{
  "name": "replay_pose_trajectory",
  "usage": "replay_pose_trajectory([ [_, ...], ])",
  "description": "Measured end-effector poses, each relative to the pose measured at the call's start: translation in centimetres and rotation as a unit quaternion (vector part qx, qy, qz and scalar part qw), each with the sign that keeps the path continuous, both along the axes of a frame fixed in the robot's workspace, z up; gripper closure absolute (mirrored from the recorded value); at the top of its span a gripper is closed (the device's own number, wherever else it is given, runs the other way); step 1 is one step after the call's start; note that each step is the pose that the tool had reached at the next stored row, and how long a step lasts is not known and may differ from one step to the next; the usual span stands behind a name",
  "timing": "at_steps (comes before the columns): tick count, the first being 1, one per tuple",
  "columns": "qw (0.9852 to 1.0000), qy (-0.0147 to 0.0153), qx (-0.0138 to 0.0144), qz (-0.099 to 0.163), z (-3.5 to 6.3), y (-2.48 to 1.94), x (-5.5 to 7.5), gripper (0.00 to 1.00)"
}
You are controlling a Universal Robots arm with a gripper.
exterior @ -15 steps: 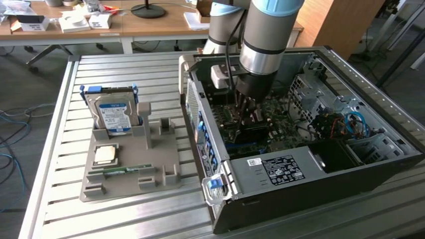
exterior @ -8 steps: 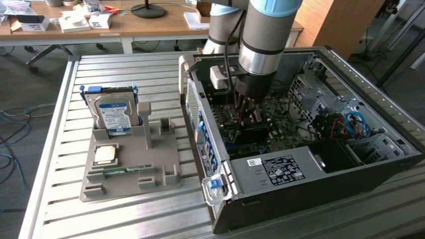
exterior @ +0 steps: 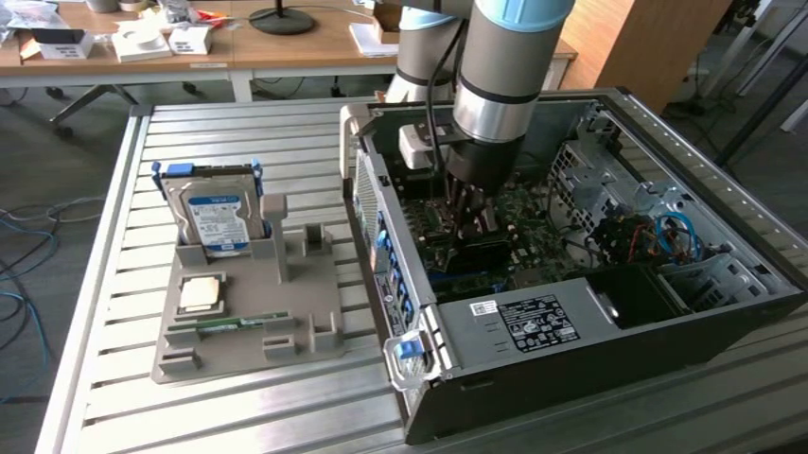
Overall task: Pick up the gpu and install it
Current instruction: 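Press down on the gpu until it lock into place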
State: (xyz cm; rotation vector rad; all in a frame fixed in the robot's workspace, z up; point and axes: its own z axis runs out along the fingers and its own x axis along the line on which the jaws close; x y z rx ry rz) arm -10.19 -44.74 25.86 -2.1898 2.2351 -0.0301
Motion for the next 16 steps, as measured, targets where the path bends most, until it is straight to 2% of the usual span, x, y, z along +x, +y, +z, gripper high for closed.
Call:
replay_pose_trajectory([
  [6, 1.0000, -0.0016, 0.0028, 0.000, 0.35, -0.02, 0.0, 0.89],
  [8, 1.0000, -0.0010, 0.0015, 0.000, 0.79, -0.05, 0.0, 0.89],
  [16, 1.0000, -0.0010, 0.0009, 0.000, 2.12, -0.05, 0.0, 0.89],
])
